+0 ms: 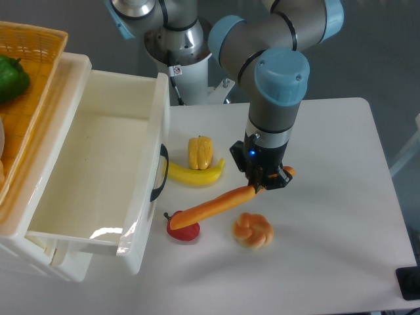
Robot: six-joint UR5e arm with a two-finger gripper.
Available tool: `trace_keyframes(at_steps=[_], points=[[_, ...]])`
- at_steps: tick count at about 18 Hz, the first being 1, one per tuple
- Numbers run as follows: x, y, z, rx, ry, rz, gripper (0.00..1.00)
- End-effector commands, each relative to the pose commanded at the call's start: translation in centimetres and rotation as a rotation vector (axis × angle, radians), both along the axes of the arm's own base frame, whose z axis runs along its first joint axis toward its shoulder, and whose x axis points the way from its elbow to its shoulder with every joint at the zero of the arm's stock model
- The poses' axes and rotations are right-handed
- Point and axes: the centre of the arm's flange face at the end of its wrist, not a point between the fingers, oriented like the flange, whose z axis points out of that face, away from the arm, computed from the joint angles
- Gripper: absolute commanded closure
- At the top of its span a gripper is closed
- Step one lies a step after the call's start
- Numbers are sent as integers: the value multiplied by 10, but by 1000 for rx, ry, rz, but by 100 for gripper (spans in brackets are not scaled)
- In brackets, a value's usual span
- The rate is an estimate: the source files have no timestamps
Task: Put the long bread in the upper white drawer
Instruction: 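Hold the long orange bread loaf closed in the gripper, then lift the bread loaf and carry it toward the open white drawer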
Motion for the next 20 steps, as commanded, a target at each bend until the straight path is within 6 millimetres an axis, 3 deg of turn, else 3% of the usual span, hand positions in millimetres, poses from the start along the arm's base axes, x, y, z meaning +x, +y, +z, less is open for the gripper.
trace_keyframes(at_steps=[12, 20], points=[[1, -2, -4, -5, -9, 12, 100], [7, -10, 19, -27, -3, 147, 100]])
